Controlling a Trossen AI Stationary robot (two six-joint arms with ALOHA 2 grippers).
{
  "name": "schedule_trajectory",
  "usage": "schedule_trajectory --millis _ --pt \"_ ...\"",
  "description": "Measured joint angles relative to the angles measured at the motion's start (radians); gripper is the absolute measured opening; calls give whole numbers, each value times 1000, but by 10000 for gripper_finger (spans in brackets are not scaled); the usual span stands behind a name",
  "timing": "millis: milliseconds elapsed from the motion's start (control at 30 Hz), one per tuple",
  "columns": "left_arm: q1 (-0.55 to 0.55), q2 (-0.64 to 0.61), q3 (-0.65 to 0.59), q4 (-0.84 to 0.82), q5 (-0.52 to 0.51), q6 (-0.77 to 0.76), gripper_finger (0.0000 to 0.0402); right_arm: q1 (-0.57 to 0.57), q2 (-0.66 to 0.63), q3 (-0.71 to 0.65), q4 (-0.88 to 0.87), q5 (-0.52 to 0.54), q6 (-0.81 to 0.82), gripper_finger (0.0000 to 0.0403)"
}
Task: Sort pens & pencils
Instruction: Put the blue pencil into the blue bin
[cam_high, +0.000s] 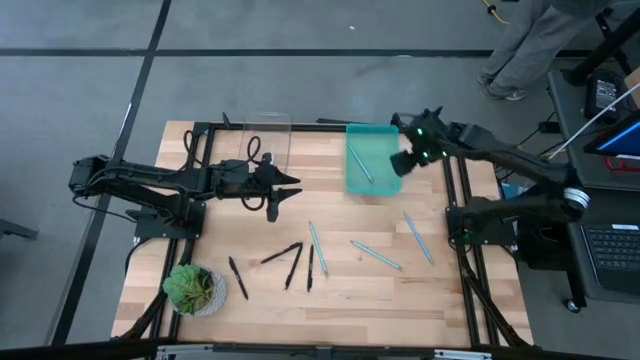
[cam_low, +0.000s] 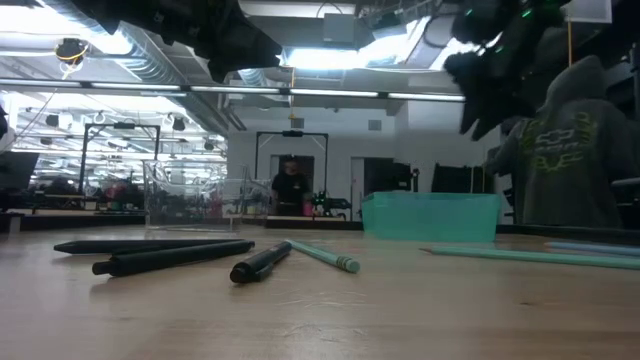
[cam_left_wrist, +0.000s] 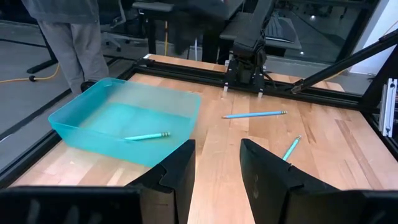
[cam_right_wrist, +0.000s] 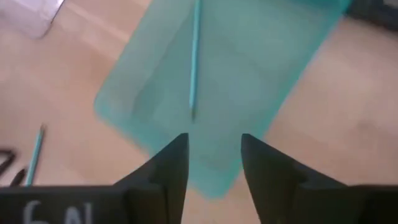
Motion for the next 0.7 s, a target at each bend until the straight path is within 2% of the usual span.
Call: schedule_trajectory --millis 200,400,567,700 --pt "0 0 0 0 0 0 121 226 -146 -133 -58 5 230 132" --pt "0 0 0 0 0 0 121 443 -190 -255 -61 10 462 130" --pt "0 0 0 0 0 0 121 549 -182 -320 -57 12 592 130" --pt "0 0 0 0 0 0 121 596 -180 -385 -45 19 600 130"
